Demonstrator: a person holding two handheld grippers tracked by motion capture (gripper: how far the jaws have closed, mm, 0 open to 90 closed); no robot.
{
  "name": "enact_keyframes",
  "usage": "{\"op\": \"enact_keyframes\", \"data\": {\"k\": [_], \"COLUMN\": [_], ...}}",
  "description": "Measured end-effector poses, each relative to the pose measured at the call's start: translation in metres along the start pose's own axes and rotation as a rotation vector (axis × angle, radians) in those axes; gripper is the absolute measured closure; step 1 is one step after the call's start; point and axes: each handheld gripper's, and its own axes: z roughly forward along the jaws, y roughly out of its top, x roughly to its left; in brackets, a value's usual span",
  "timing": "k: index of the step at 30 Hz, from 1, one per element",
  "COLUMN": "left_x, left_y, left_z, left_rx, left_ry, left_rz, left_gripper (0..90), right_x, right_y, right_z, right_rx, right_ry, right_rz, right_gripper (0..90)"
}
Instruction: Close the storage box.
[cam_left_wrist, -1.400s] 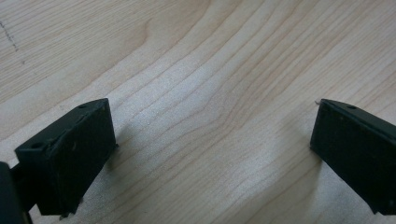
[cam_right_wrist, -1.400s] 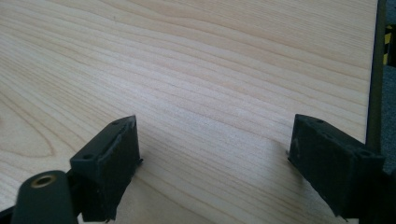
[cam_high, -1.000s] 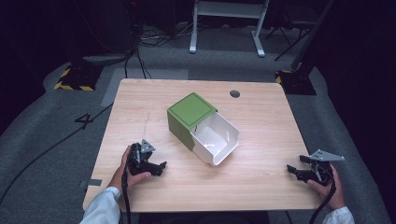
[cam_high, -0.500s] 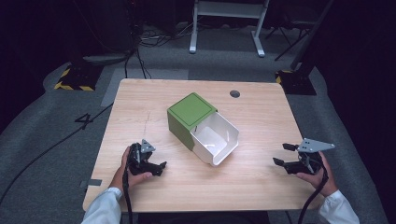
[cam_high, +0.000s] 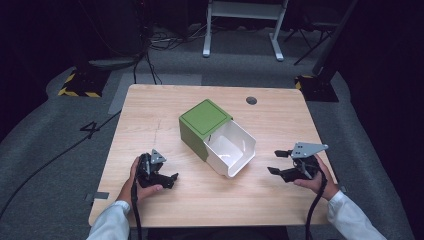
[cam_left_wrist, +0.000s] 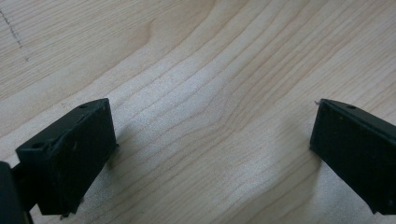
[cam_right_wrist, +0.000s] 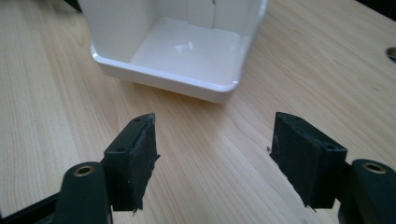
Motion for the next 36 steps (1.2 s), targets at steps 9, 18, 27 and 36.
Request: {"op": "enact_keyframes", "data": {"k": [9,18,27,36], "left_x": [-0.001,-0.001,-0.001,-0.001], "left_y": [0.0,0.0,0.0,-0.001], "left_z": [0.0,0.0,0.0,0.0], "left_rx": [-0.001,0.0,0.0,0.0], "left_ry": [0.002,0.0,0.0,0.0], "left_rz": [0.004,0.0,0.0,0.0], "left_gripper": [0.5,0.5,0.5,0.5], "right_x": [0.017,0.024,0.023,0.028], "right_y": [0.016,0.015,0.014,0.02], "right_z": [0.039,0.064,0.071,0.081], "right_rx": [0.054,0.069,0.059,0.05], "right_ry": [0.049,0.059,-0.008,0.015], "right_rz": [-0.033,-0.035,-0.013,-0.007], "right_gripper": [34.0,35.6,40.6,45.9]}}
